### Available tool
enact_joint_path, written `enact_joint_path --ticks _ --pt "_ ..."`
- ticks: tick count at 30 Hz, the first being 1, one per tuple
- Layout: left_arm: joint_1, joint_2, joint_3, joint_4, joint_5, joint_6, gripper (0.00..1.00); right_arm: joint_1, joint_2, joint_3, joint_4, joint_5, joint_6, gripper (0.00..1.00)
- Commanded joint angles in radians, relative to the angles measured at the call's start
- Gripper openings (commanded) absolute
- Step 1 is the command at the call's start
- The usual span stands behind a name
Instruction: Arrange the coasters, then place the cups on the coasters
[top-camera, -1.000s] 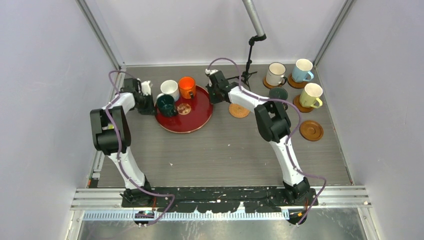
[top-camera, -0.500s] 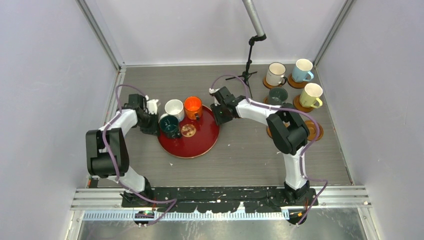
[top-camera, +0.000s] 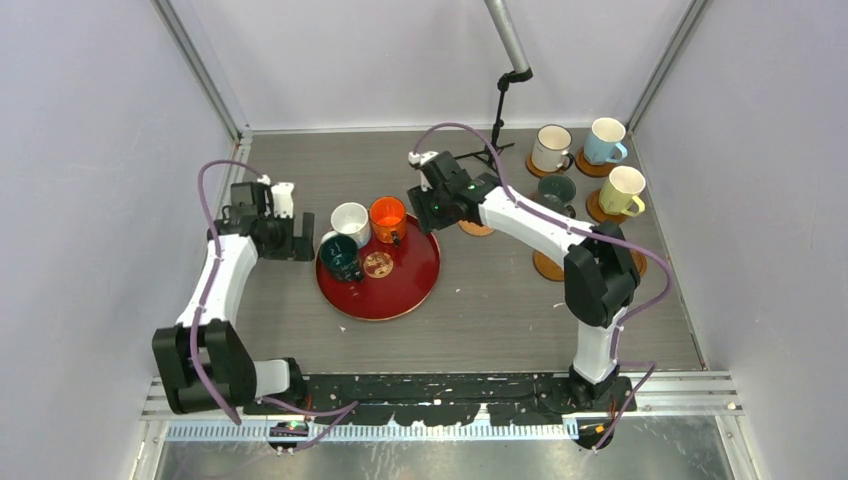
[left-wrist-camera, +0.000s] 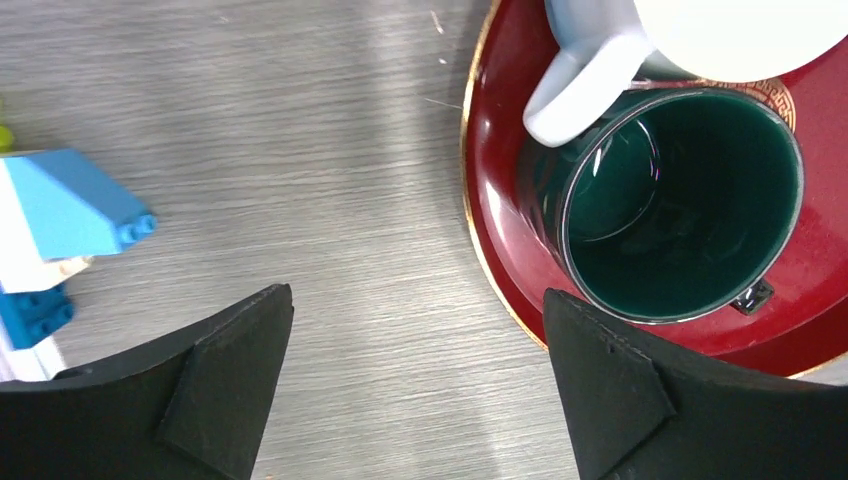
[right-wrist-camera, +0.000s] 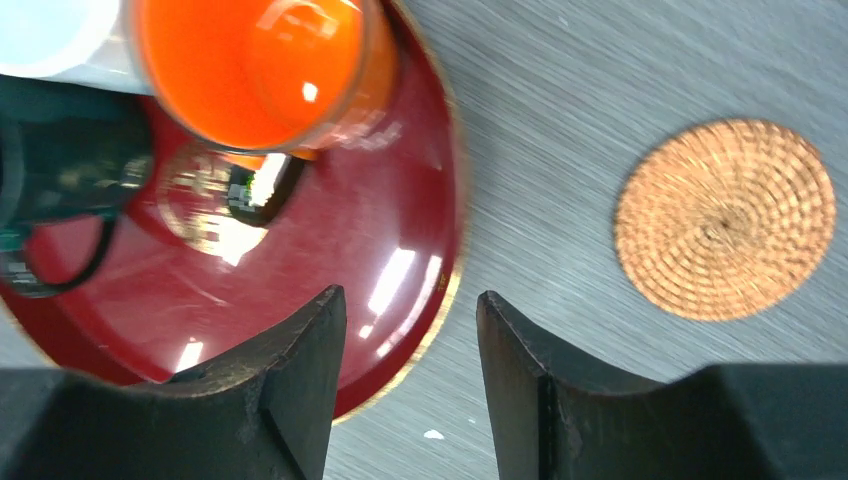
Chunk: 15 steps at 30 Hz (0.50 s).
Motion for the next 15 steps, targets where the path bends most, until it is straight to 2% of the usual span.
enact_joint_path --ticks 1,6,15 --pt "0.015 -0.102 0.049 0.000 -0.091 -0.075 1.00 0.090 0.037 0.128 -0.065 0.047 0.055 0.56" --pt "0.025 -0.172 0.067 0.020 -0.176 -0.121 1.00 0.163 0.128 0.219 -0.076 0.088 0.069 0.57" --pt "0.025 -0.219 0.077 0.023 -0.182 -0.165 1.00 0.194 0.281 0.369 -0.115 0.181 0.100 0.55"
